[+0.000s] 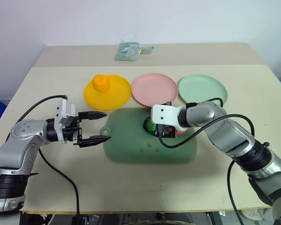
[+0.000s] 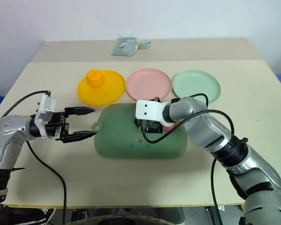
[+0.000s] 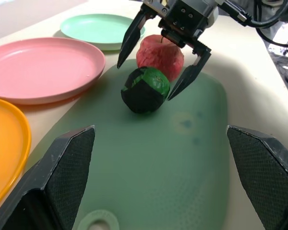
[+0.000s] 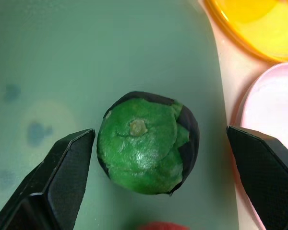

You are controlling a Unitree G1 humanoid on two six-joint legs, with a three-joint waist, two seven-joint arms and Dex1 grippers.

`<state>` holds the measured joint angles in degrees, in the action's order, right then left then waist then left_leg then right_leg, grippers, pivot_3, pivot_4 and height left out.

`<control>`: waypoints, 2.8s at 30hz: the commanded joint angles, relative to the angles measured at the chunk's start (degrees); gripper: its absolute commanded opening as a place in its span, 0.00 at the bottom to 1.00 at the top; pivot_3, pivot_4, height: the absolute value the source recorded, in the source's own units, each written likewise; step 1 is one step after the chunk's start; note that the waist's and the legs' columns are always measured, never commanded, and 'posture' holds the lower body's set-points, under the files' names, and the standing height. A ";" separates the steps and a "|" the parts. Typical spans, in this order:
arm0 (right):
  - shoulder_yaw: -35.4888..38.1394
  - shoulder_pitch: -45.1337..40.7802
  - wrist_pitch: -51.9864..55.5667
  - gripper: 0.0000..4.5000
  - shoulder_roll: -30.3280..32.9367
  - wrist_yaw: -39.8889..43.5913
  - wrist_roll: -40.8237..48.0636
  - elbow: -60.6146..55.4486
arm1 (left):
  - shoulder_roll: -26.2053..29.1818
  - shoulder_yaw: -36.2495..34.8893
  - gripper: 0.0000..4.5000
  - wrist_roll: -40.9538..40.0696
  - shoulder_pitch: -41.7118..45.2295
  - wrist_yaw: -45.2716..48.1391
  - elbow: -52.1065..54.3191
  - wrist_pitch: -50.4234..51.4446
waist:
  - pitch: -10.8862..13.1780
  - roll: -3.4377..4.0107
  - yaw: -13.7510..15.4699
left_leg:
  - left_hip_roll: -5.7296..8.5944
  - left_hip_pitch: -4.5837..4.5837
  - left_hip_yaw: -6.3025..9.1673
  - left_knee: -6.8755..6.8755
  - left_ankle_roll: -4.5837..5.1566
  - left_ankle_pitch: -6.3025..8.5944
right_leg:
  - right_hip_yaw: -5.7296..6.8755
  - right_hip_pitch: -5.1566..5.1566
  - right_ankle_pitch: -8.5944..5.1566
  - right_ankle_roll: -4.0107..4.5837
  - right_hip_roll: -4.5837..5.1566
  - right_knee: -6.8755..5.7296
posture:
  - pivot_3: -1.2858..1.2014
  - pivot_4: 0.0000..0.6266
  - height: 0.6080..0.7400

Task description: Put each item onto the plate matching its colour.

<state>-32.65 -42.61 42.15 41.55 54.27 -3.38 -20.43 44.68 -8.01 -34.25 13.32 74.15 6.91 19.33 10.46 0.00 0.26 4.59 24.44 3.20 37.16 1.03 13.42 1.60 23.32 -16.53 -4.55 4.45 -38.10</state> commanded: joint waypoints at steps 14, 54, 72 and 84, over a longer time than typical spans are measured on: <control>-1.81 -0.81 0.55 0.59 -3.12 1.60 -3.96 -0.04 | 0.74 0.19 1.00 1.03 -0.36 -0.09 3.80 -1.70 | 0.00 0.00 0.01 | 0.00 0.00 0.00 0.01 0.00 0.00 | 0.00 0.00 0.00 0.00 0.00 0.00 | 0.52 0.24 0.98; 27.22 -8.05 -15.28 0.89 -6.06 -25.54 -3.30 46.18 | -10.63 4.31 1.00 1.94 4.92 -14.05 6.04 -0.20 | 0.01 0.02 -1.02 | 0.03 0.00 -0.08 -0.08 -0.38 -0.25 | -0.02 0.01 0.01 -0.01 -0.01 -0.03 | 0.52 0.24 0.98; 32.12 8.13 11.91 0.99 3.28 0.62 31.74 1.69 | -9.07 3.40 1.00 2.26 5.64 -11.33 2.88 -1.62 | 0.01 0.02 0.28 | 0.01 -0.01 -0.03 0.07 0.10 0.04 | -0.01 -0.10 0.01 -0.01 0.03 0.05 | 0.52 0.24 0.98; 20.53 12.84 4.01 0.99 12.00 1.01 19.94 5.79 | -9.07 3.78 1.00 2.43 5.61 -10.69 3.10 -1.71 | 0.01 0.01 0.44 | 0.00 0.00 -0.04 0.05 0.09 0.04 | -0.01 -0.09 0.01 0.00 0.03 0.07 | 0.52 0.24 0.98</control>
<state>-10.82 -29.99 48.17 52.50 55.48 19.29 -15.11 35.08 -3.56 -31.76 18.38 63.43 9.00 18.47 10.47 0.01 0.71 4.59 24.44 3.16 37.21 1.13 13.46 1.59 23.22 -16.53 -4.55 4.48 -38.03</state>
